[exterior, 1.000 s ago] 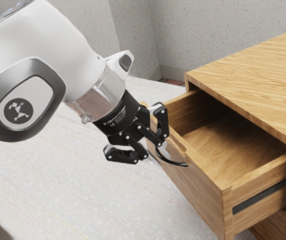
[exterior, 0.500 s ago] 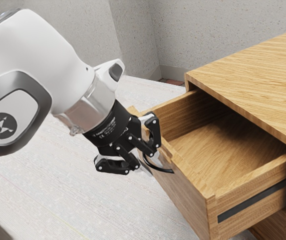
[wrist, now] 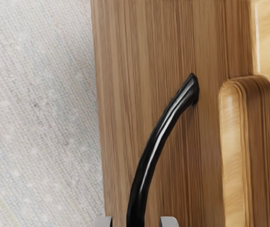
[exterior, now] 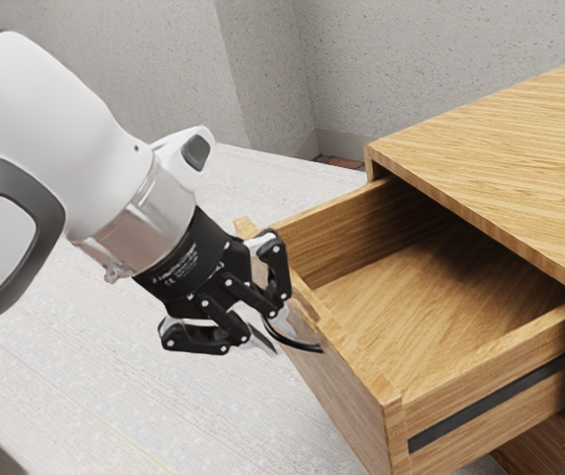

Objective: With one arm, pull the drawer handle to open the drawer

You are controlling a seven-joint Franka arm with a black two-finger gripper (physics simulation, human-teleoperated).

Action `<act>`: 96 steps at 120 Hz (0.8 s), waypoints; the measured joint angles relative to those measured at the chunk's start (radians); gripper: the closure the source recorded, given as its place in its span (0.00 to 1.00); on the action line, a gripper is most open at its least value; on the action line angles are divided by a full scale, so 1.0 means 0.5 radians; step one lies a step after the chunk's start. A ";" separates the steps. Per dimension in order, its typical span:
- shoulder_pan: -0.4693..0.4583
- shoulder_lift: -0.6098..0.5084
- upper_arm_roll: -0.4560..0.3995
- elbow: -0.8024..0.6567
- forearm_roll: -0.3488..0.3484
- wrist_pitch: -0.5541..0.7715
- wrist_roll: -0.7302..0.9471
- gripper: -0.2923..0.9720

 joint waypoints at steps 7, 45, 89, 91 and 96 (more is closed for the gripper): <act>0.001 -0.013 -0.001 -0.009 0.000 0.000 0.000 0.74; 0.002 -0.112 -0.001 -0.078 -0.001 -0.010 -0.003 0.74; 0.002 -0.203 -0.002 -0.150 0.000 -0.027 -0.013 0.74; 0.002 -0.207 -0.002 -0.153 0.000 -0.028 -0.014 0.74; 0.003 -0.222 -0.001 -0.163 -0.001 -0.029 -0.015 0.74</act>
